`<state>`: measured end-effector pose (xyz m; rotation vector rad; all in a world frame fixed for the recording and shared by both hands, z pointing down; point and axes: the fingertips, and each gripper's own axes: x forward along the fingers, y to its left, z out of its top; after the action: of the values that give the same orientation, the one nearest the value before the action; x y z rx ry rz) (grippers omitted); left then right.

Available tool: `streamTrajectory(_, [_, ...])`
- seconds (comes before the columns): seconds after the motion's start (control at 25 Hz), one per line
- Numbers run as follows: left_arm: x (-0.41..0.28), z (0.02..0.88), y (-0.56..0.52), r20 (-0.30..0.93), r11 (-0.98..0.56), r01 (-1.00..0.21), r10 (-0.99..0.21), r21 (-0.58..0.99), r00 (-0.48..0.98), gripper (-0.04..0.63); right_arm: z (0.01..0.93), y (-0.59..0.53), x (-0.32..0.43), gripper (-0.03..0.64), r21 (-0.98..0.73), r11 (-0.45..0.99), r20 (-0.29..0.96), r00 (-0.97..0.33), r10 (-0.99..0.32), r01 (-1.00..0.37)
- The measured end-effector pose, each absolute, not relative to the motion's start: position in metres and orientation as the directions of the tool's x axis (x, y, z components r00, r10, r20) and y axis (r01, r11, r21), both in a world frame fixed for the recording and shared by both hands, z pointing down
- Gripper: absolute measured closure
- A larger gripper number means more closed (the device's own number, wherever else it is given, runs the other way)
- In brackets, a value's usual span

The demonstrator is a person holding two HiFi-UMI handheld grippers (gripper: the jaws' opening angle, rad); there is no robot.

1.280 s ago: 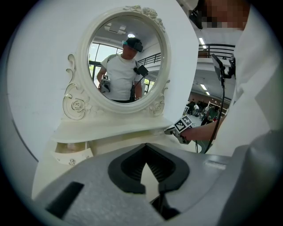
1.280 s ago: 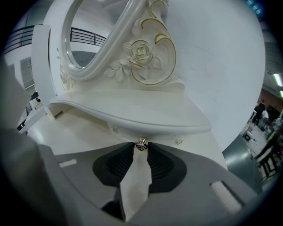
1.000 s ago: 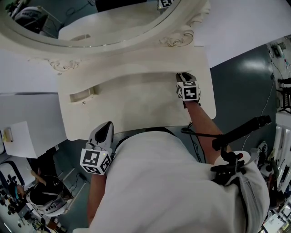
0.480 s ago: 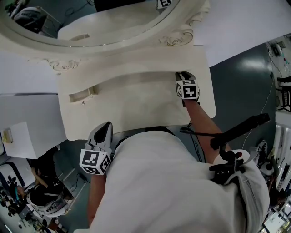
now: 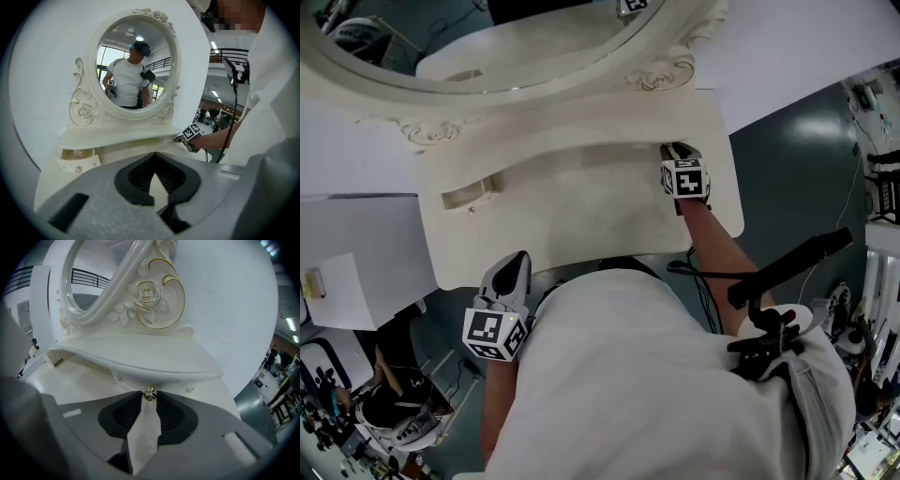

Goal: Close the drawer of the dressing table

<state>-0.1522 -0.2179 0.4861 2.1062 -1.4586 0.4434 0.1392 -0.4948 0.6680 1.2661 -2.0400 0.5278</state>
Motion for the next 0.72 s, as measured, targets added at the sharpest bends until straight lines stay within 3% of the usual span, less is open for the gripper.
streamTrajectory(0.4, [-0.16, 0.485, -0.197, 0.528, -0.295, -0.922, -0.757, 0.252, 0.386, 0.594, 0.669, -0.459, 0.152, 0.506, 0.022, 0.42, 0.738, -0.268, -0.619, -0.907])
streamTrajectory(0.72, [-0.171, 0.482, -0.167, 0.508, -0.33, -0.907, -0.752, 0.261, 0.42, 0.594, 0.66, -0.406, 0.146, 0.615, 0.027, 0.412, 0.747, -0.256, -0.613, -0.911])
